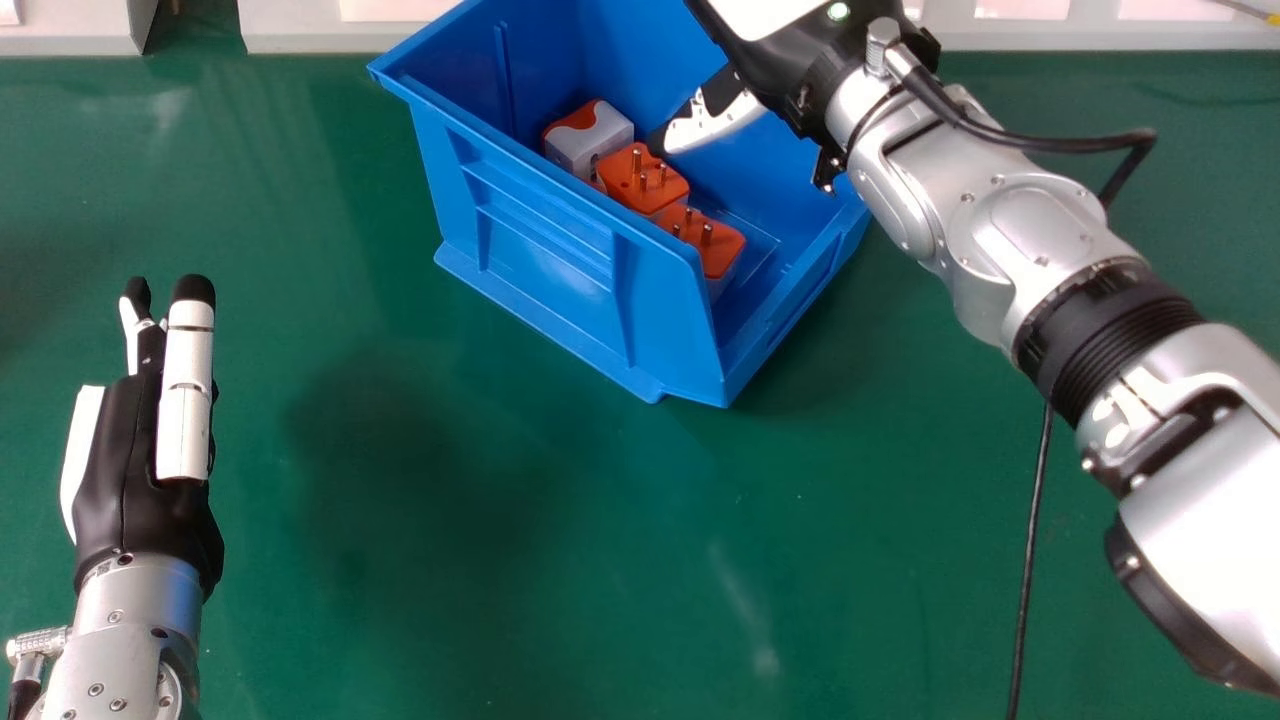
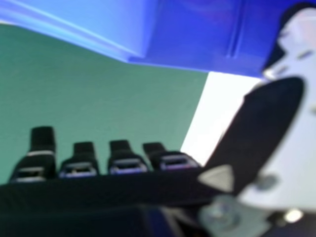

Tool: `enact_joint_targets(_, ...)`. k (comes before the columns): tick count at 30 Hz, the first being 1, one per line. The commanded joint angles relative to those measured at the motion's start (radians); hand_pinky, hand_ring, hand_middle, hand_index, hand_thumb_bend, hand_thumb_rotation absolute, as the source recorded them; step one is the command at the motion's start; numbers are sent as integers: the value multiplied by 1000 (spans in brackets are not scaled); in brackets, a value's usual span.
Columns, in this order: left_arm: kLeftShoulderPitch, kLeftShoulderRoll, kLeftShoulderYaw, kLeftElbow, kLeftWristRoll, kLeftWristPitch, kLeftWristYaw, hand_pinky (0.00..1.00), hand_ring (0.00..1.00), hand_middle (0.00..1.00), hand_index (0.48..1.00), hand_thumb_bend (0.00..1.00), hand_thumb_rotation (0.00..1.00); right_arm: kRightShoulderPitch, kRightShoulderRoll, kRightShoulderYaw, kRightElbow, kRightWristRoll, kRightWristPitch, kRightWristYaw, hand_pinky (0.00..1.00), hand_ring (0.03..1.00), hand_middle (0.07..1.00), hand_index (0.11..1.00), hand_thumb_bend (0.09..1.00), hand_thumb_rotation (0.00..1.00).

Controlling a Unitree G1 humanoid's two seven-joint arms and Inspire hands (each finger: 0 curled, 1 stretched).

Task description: Pick all objects and put in blue box

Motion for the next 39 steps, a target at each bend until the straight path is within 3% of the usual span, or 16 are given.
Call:
enact_joint_targets(1, -9, 5, 0, -18, 9, -16, 5, 1000, 1000, 1000, 1000, 429, 1000, 21, -32, -34, -70, 21, 15, -25, 874, 1000, 1000, 1000, 614, 544)
enact_joint_targets(7, -19, 8, 2, -6, 1, -12, 2, 1000, 1000, 1000, 1000, 439, 1000, 79, -48, -73, -129, 30, 10, -58, 889, 1000, 1000, 1000, 558, 555)
enact_joint_targets(11, -28, 13, 1, -5, 5, -3, 2, 1000, 1000, 1000, 1000, 442, 1000, 96, -57, -87, -148, 32, 4, -66, 902, 1000, 1000, 1000, 521, 555)
enact_joint_targets(17, -36, 12, 4, 16, 0, -17, -5, 1000, 1000, 1000, 1000, 443, 1000, 136, -80, -116, -217, 42, 10, -55, 915, 1000, 1000, 1000, 499, 558)
enact_joint_targets(21, -40, 5, 4, 22, -1, -22, -1, 1000, 1000, 1000, 1000, 443, 1000, 257, -128, -179, -419, 74, 23, -16, 934, 1000, 1000, 1000, 497, 557)
enact_joint_targets(26, -44, 9, 3, 21, 2, -16, 2, 1000, 1000, 1000, 1000, 443, 1000, 404, -166, -251, -655, 85, 57, 30, 982, 1000, 1000, 1000, 485, 553)
enact_joint_targets(32, -54, 13, 9, 40, -4, -21, -4, 1000, 1000, 1000, 1000, 443, 1000, 649, -165, -347, -950, 108, 101, 53, 991, 1000, 1000, 1000, 471, 555)
enact_joint_targets(39, -49, 17, 10, 38, -2, -24, -10, 1000, 1000, 1000, 1000, 434, 1000, 937, -117, -439, -1202, 142, 109, 39, 998, 1000, 1000, 1000, 433, 573)
